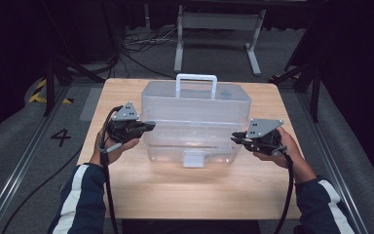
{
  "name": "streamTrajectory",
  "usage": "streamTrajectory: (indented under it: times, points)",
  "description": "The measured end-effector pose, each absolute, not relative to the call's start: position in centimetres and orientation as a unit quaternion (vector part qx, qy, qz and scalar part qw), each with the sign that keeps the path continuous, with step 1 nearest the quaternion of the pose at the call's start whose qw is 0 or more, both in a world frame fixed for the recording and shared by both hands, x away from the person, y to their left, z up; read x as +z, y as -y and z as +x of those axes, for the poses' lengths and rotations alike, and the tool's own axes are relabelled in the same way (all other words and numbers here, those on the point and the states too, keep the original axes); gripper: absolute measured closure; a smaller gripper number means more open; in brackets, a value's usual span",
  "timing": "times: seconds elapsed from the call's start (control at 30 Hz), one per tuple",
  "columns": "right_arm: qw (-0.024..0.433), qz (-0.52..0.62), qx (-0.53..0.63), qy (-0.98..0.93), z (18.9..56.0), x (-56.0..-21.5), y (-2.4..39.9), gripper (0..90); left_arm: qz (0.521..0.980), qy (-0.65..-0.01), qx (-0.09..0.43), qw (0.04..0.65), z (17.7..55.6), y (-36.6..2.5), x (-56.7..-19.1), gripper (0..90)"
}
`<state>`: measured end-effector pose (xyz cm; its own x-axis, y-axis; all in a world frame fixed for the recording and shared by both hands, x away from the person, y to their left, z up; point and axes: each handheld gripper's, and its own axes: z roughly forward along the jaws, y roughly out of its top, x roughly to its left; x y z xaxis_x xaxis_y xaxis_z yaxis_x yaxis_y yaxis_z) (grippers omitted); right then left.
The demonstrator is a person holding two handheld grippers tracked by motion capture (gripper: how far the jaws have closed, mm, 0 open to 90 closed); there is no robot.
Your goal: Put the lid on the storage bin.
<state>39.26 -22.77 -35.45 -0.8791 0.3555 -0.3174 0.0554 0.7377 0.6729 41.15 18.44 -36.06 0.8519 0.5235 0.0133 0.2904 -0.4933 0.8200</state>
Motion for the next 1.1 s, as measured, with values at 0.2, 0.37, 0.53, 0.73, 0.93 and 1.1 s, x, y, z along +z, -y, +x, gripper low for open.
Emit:
streamTrajectory:
  times: [0.2, 0.37, 0.53, 0.73, 0.93, 1.1]
  points:
    - [0.217, 0.116, 0.347, -0.905, 39.3, -35.4, 22.8, 83.1, 0.859, -0.229, 0.118, 0.442, 40.4, -19.3, -35.2, 89.8]
    - [0.217, 0.118, 0.347, -0.905, 39.3, -35.4, 22.8, 83.1, 0.865, -0.239, 0.145, 0.417, 40.0, -19.1, -35.9, 90.0]
    - [0.217, 0.118, 0.348, -0.904, 39.3, -35.4, 22.8, 83.3, 0.862, -0.242, 0.157, 0.417, 39.8, -19.2, -36.0, 90.0]
    - [0.216, 0.121, 0.352, -0.902, 39.2, -35.1, 23.2, 84.1, 0.861, -0.24, 0.166, 0.416, 39.6, -19.3, -36.0, 90.0]
    - [0.227, 0.128, 0.355, -0.898, 38.5, -34.8, 24.0, 85.4, 0.862, -0.238, 0.174, 0.413, 39.0, -19.7, -36.2, 90.0]
    - [0.228, 0.126, 0.35, -0.9, 38.2, -34.9, 24.1, 85.4, 0.863, -0.239, 0.18, 0.407, 38.7, -19.6, -36.6, 90.0]
